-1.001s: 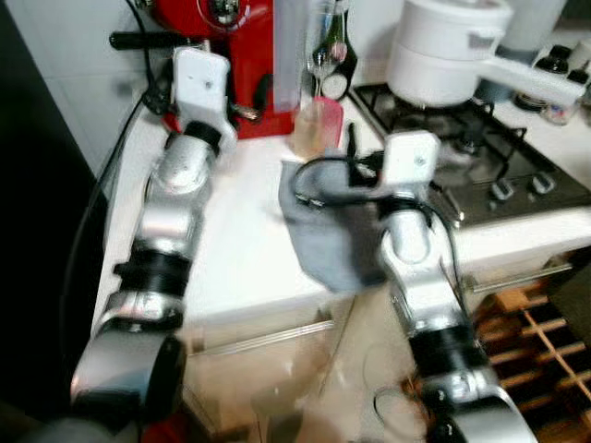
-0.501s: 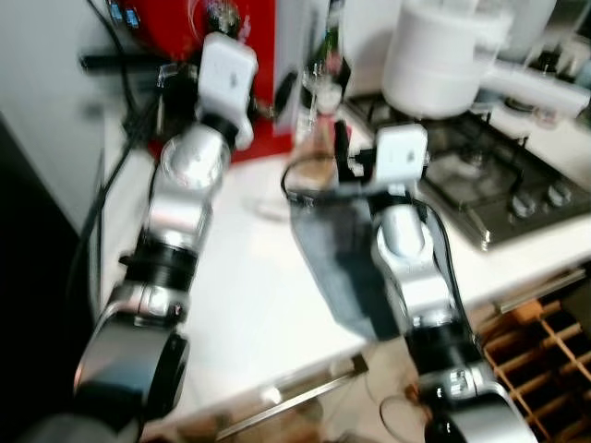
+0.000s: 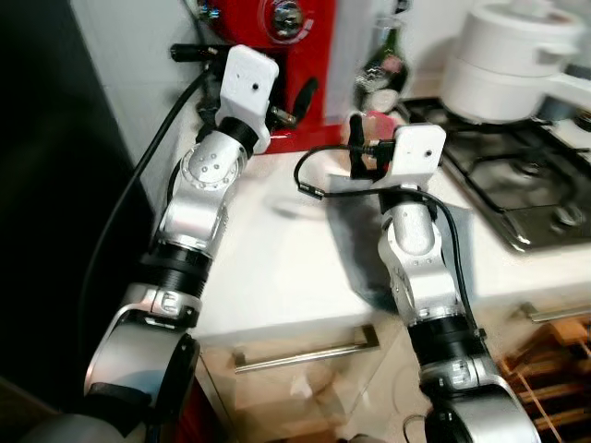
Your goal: Restocking fridge
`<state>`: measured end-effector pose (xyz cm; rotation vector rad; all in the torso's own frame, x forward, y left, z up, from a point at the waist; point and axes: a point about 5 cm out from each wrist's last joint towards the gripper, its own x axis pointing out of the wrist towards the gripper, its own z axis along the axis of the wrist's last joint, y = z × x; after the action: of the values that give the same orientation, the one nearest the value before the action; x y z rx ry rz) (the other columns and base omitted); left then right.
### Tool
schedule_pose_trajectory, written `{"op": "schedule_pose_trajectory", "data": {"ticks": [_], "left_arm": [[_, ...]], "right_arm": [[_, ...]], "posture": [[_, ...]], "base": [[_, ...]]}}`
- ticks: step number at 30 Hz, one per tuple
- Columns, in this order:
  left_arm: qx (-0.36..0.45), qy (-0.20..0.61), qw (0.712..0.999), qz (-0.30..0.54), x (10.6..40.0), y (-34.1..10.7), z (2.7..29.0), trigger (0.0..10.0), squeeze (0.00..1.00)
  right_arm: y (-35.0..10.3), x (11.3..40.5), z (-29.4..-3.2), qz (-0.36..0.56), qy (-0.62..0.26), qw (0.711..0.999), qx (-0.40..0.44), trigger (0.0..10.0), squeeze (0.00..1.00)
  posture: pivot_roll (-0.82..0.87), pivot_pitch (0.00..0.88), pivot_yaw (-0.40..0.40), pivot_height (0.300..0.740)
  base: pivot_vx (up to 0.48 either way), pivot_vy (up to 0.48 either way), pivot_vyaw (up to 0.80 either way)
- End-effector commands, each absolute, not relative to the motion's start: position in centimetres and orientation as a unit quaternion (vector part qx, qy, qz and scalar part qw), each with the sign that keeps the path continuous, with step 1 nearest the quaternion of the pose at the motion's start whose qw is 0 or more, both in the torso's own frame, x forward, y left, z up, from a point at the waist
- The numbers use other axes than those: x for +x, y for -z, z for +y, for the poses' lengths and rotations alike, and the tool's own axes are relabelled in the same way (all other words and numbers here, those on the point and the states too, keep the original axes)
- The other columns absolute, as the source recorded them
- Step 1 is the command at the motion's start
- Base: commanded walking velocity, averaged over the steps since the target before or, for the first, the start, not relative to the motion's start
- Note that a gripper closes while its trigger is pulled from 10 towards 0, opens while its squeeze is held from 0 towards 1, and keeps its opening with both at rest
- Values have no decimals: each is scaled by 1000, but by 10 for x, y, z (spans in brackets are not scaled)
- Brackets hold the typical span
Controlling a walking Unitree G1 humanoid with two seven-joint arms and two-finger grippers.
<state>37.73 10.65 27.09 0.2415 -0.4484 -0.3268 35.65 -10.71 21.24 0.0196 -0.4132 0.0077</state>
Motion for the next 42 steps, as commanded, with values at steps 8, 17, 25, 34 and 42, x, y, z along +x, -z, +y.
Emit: {"op": "schedule_pose_trajectory", "data": {"ticks": [8, 17, 25, 34, 42], "left_arm": [[128, 130, 959, -215, 371, -268, 128, 10000, 0], [156, 32, 967, -199, 348, -256, 176, 10000, 0], [78, 33, 982, -166, 329, -230, 160, 10000, 0], [54, 43, 986, -152, 339, -225, 137, 10000, 0], [51, 41, 987, -149, 340, -226, 138, 10000, 0]], "right_arm": [[-213, 365, -108, -194, 3, 981, 17, 10000, 0], [-220, 376, -111, -192, 4, 981, 28, 10000, 0], [-194, 351, -119, -195, 16, 981, -5, 10000, 0], [-189, 345, -127, -188, 22, 982, -19, 10000, 0], [-191, 343, -124, -192, 10, 981, -28, 10000, 0]], "posture": [[-51, 0, -14, 740], [53, 0, -74, 740], [-3, 0, -41, 740], [-53, 0, -33, 740], [-54, 0, -36, 740]], "base": [[0, 0, 0], [0, 0, 0], [0, -56, 0], [83, -420, 0], [268, -395, 0]]}}
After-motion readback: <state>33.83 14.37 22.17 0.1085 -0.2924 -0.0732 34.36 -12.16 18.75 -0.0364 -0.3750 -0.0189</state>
